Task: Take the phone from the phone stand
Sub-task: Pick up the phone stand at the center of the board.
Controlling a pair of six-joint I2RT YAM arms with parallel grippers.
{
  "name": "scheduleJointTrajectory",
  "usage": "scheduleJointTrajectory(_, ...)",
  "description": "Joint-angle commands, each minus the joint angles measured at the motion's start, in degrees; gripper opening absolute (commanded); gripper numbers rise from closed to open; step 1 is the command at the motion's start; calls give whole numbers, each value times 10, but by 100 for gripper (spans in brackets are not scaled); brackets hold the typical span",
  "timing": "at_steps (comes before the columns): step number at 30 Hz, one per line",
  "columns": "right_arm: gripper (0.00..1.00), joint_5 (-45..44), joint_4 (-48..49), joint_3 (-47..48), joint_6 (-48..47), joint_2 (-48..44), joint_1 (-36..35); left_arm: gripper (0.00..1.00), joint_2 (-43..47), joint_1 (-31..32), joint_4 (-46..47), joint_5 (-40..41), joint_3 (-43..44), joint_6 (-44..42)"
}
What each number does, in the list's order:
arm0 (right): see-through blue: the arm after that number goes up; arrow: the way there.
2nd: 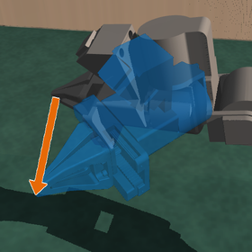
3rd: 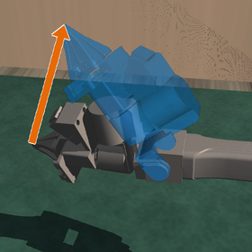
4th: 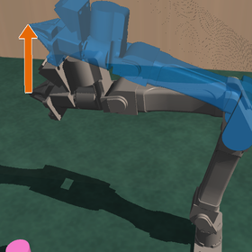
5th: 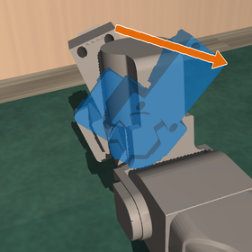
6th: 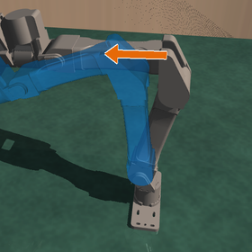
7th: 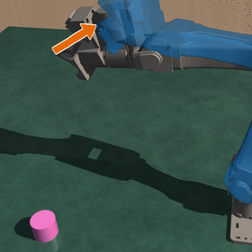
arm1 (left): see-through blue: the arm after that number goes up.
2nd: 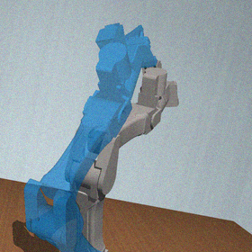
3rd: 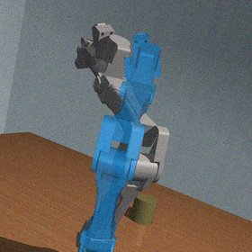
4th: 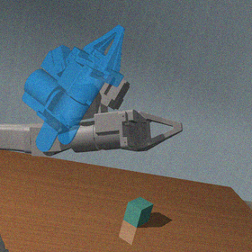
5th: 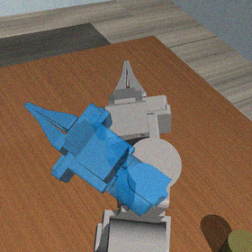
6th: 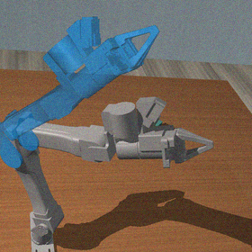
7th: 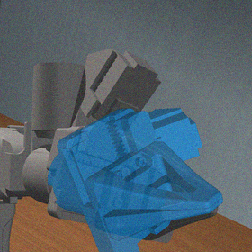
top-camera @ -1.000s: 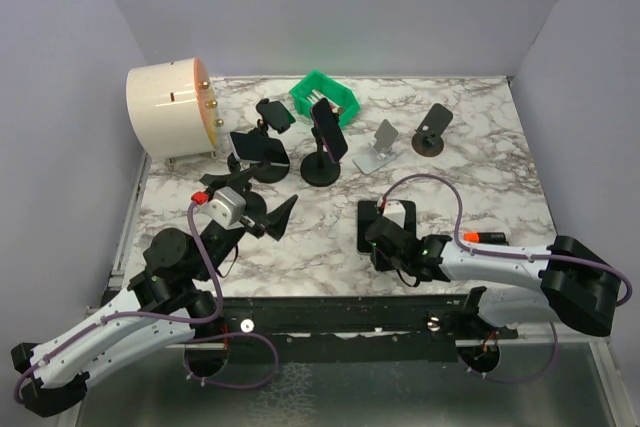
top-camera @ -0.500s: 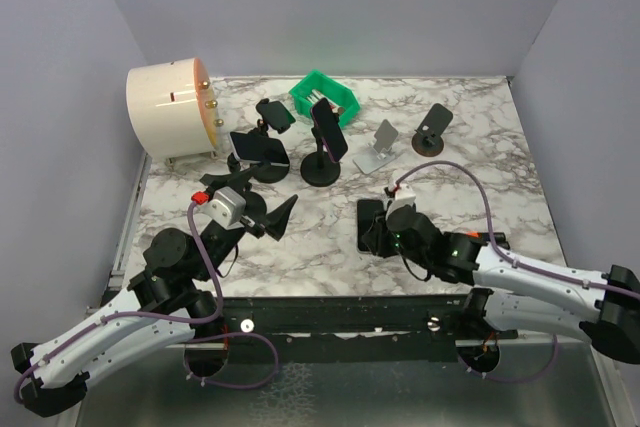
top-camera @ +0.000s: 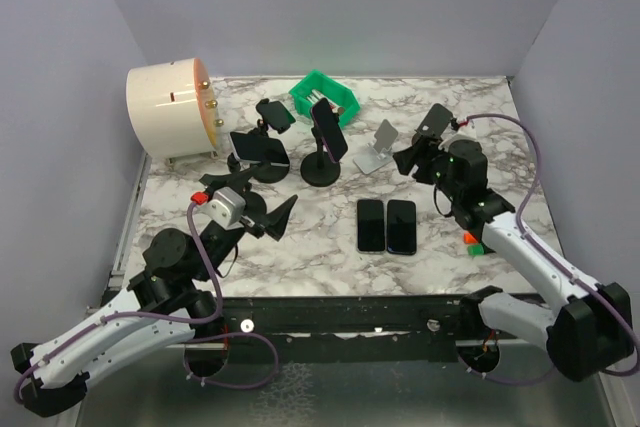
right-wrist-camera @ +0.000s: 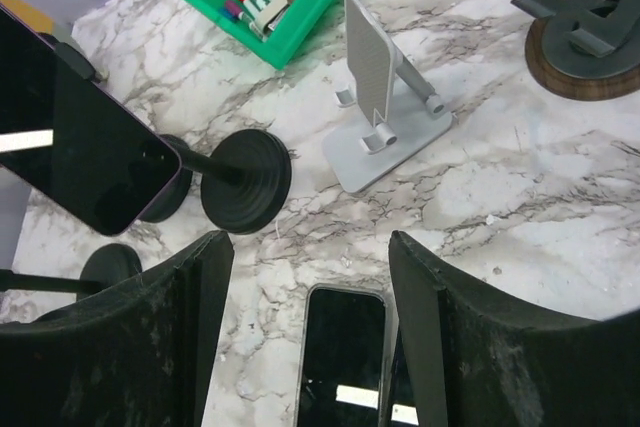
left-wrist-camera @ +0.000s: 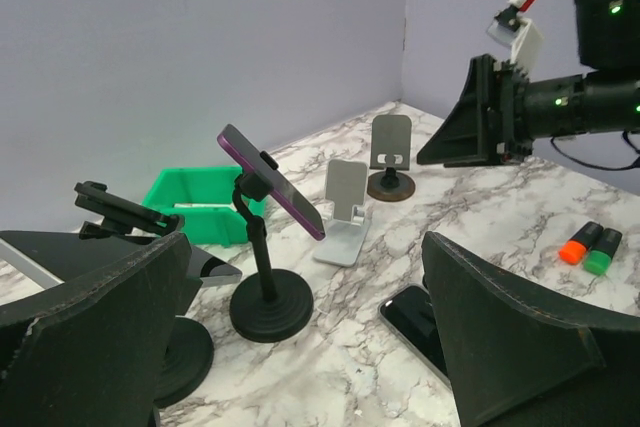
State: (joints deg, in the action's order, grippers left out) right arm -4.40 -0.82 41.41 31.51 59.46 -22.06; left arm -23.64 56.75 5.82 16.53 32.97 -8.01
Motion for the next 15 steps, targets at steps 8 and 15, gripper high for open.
scheduleJointTrajectory(8, 70, 17, 256, 16, -26, 207, 24, 99, 10, 0, 0, 2, -7, -5)
scheduleJointTrajectory(15, 67, -2, 256, 98, -38, 324, 42, 99, 13, 0, -1, 11, -8, -8)
